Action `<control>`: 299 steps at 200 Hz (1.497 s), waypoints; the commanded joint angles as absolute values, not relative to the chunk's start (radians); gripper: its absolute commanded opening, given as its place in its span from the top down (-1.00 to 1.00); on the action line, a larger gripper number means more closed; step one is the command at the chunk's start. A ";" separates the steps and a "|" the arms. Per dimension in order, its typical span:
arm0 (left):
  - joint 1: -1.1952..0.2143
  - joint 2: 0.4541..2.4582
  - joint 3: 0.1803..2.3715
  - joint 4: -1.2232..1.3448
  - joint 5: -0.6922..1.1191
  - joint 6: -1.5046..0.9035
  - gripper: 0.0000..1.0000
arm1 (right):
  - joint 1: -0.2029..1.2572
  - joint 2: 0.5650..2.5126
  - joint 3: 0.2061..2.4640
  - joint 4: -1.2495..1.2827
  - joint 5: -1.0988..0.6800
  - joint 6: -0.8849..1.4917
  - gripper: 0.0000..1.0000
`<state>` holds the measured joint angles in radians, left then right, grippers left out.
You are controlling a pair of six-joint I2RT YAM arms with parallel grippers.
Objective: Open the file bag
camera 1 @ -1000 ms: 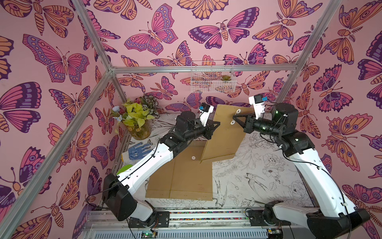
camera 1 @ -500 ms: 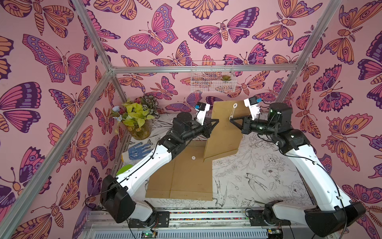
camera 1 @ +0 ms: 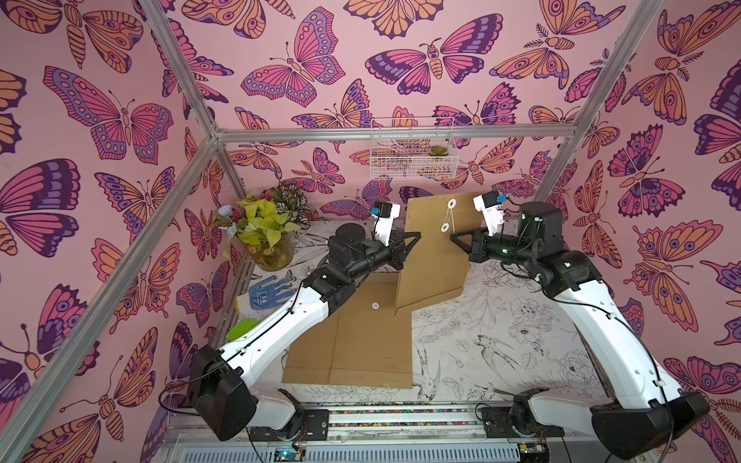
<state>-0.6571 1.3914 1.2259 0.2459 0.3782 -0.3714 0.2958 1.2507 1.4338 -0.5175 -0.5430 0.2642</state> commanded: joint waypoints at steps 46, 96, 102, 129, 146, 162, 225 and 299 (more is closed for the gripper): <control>-0.632 1.383 1.137 0.493 0.447 -0.483 1.00 | 0.291 1.224 1.444 -0.525 -0.470 0.247 1.00; -0.619 1.382 1.109 0.557 0.484 -0.493 1.00 | 0.291 1.222 1.445 -0.518 -0.416 0.253 1.00; -0.617 1.383 1.103 0.575 0.494 -0.494 1.00 | 0.291 1.220 1.445 -0.515 -0.412 0.255 1.00; -0.612 1.380 1.070 0.649 0.519 -0.504 1.00 | 0.291 1.207 1.443 -0.502 -0.395 0.262 1.00; -0.610 1.379 1.056 0.676 0.531 -0.509 1.00 | 0.292 1.184 1.420 -0.476 -0.387 0.277 1.00; -0.610 1.378 1.055 0.668 0.551 -0.498 1.00 | 0.291 1.155 1.395 -0.451 -0.366 0.287 1.00; -0.609 1.347 1.058 0.572 0.567 -0.412 1.00 | 0.292 1.076 1.351 -0.415 -0.257 0.293 1.00; -0.609 1.322 1.129 0.329 0.622 -0.290 1.00 | 0.290 1.089 1.325 -0.380 -0.255 0.322 1.00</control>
<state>-0.6155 1.3613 1.0836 0.4351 0.5838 -0.3698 0.2958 1.0801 1.3293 -0.4126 -0.2646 0.2996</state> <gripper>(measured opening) 0.042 0.039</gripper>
